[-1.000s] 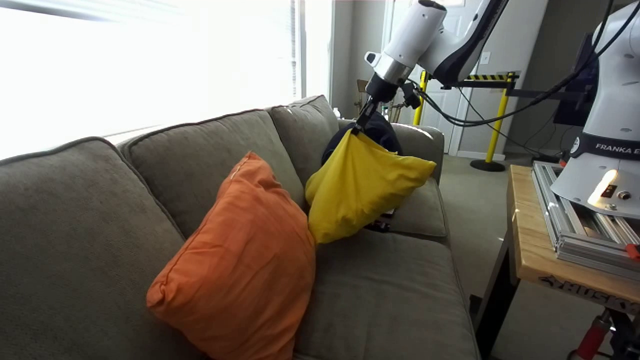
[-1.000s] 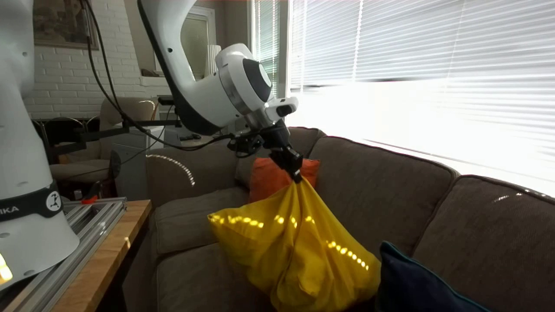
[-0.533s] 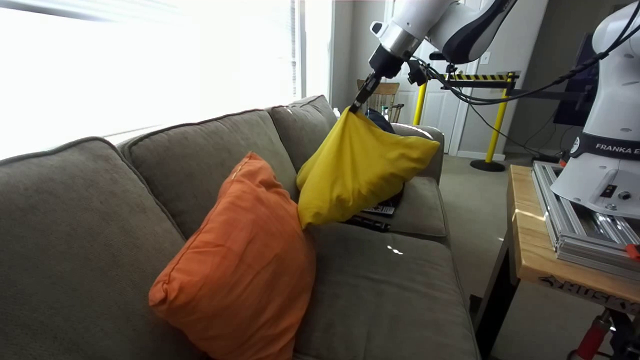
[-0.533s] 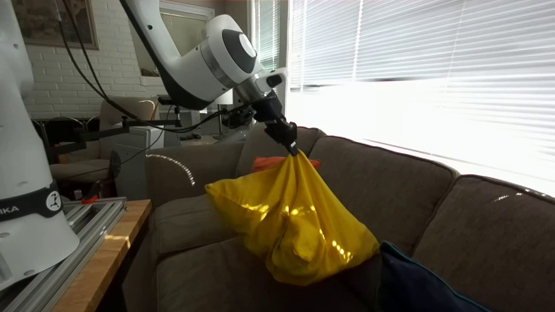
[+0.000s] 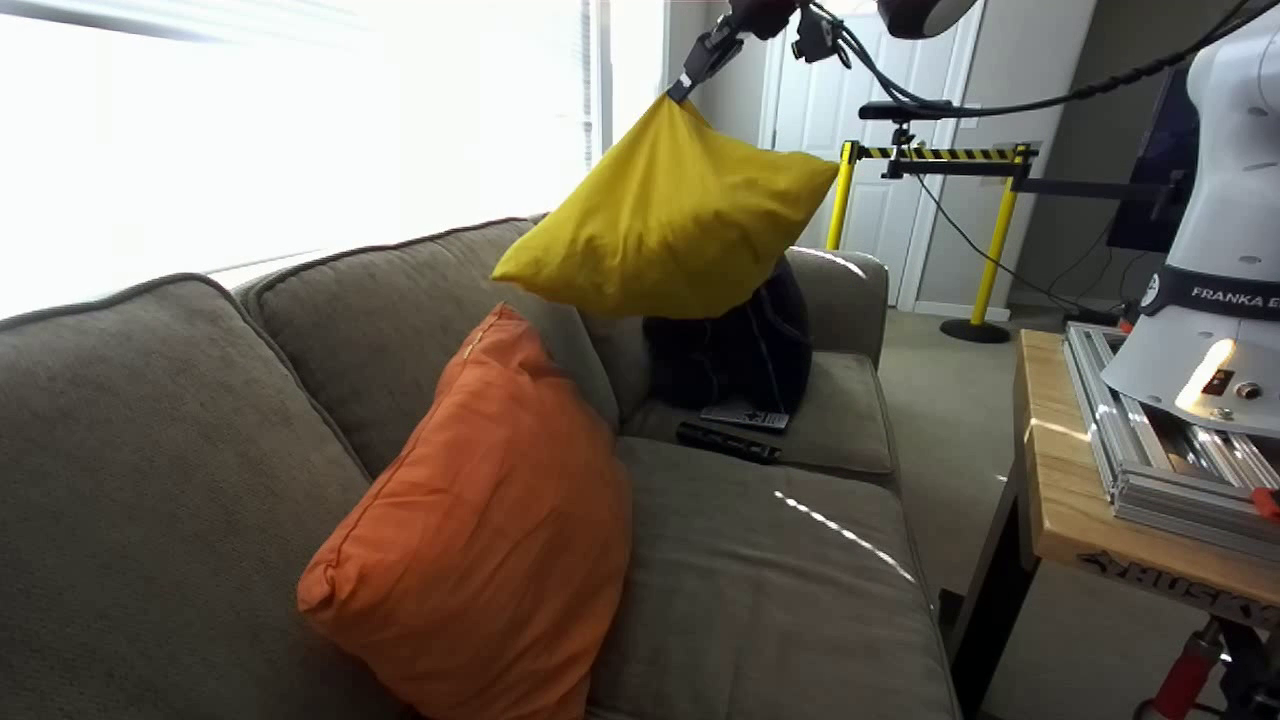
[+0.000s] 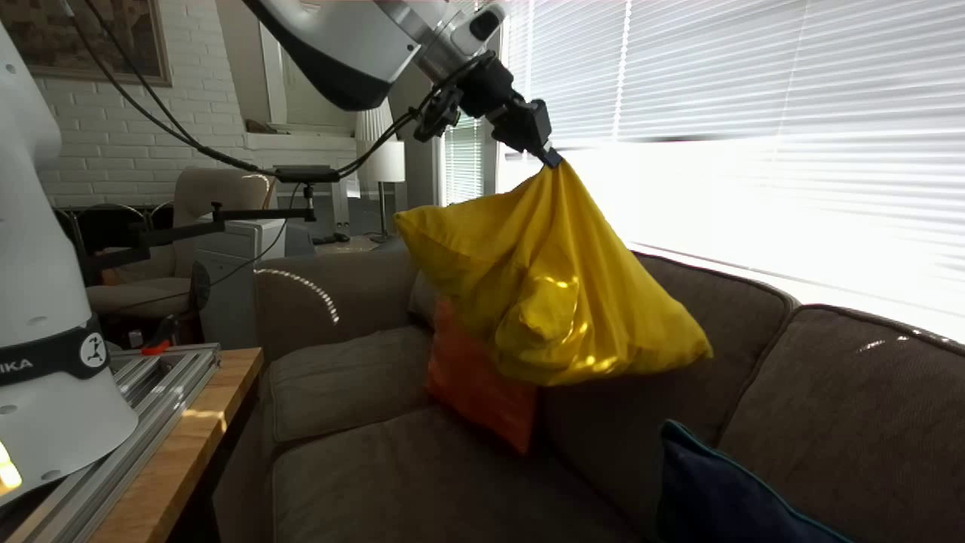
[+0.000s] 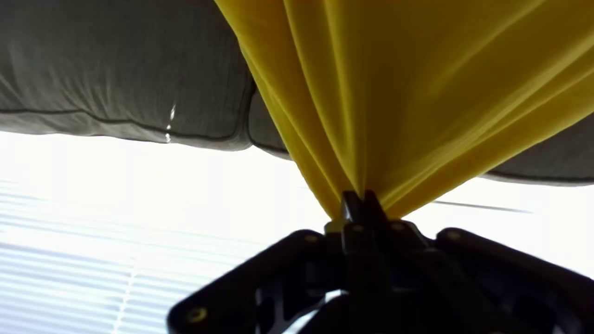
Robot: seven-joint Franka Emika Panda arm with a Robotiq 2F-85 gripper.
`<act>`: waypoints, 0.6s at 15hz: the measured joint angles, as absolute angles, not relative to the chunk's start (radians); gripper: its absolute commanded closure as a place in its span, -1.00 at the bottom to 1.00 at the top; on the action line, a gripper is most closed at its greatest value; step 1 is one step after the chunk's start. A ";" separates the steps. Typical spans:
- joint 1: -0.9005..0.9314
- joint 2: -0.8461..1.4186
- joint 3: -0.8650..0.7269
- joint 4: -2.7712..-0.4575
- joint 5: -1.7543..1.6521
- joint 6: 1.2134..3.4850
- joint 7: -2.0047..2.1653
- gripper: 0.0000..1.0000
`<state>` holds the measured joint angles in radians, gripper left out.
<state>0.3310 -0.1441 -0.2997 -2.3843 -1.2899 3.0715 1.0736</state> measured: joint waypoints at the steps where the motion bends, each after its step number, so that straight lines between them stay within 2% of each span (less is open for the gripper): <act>1: 0.316 -0.150 -0.283 -2.356 -1.357 3.051 1.144 0.99; 5: 0.302 -0.129 -0.218 -2.294 -1.590 2.952 1.407 0.96; 9: 0.303 -0.094 -0.206 -2.288 -1.600 2.938 1.438 0.96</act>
